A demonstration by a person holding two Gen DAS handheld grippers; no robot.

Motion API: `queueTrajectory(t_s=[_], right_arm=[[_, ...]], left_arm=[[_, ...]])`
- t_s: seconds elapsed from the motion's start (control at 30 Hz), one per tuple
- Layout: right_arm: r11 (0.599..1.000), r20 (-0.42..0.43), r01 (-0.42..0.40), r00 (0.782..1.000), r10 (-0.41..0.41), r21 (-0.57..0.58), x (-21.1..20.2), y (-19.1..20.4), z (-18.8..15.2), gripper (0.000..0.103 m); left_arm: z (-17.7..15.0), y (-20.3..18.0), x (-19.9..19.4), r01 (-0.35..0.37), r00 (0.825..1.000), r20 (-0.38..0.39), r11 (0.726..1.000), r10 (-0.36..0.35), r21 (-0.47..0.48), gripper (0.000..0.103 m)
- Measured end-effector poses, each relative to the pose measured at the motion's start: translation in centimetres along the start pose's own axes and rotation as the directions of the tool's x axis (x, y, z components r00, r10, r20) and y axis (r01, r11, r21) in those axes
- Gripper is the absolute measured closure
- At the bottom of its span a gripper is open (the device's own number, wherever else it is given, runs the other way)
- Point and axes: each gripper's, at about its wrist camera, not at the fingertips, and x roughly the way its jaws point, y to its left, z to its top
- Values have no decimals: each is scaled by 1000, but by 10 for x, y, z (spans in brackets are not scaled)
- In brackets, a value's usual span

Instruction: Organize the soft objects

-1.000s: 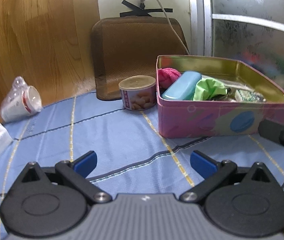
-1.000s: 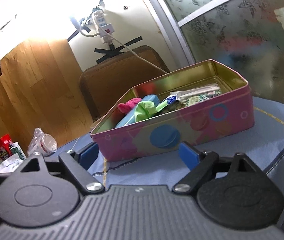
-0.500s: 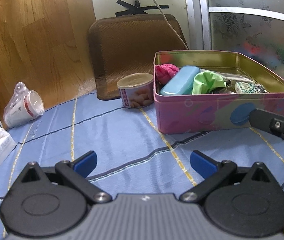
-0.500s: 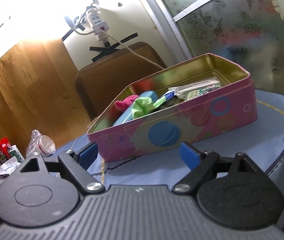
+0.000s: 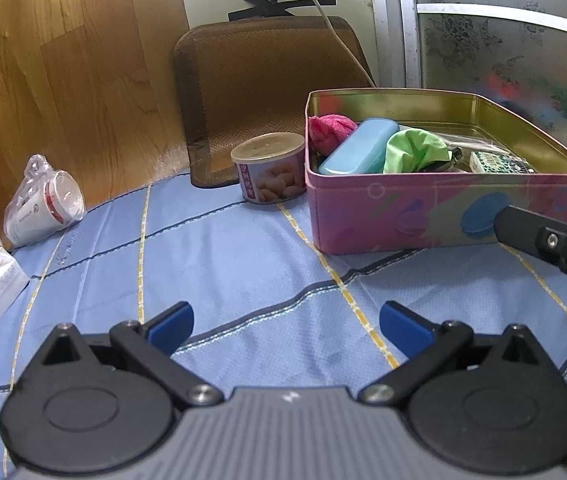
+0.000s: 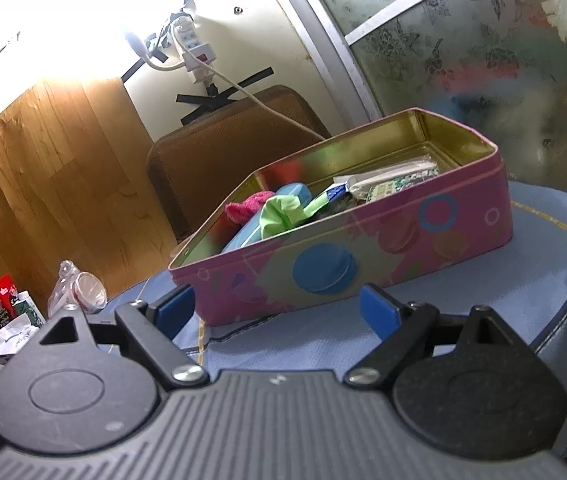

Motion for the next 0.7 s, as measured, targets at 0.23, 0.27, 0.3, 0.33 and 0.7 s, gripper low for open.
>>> queueTrajectory(t_s=[0.23,0.27,0.3,0.33,0.7], right_arm=[[1000,4,5,1000,-5,-4,-2,-2,1,11],[1000,5,3,1000,-3,-3,-2,-2,1,11],[1000,4,1,1000,-1,-4,-2,-2,1,11],[1000,1,-1,1000,1,-6,-2,-1,0,11],[999,11,-8,1000,8,-32,-1,4,0,11]], left_arm=[[-1,-4,-2,3,1000,3,1000,-3,10,0],[-2,-4,-2,1,1000,4,1000,-1,13,0],[-2,-4,-3,-2,1000,5,1000,2,13,0],[-2,-3,-3,-3,1000,5,1000,3,13,0],[-2,1,-6,-16,1000,13,1000,16,3,0]])
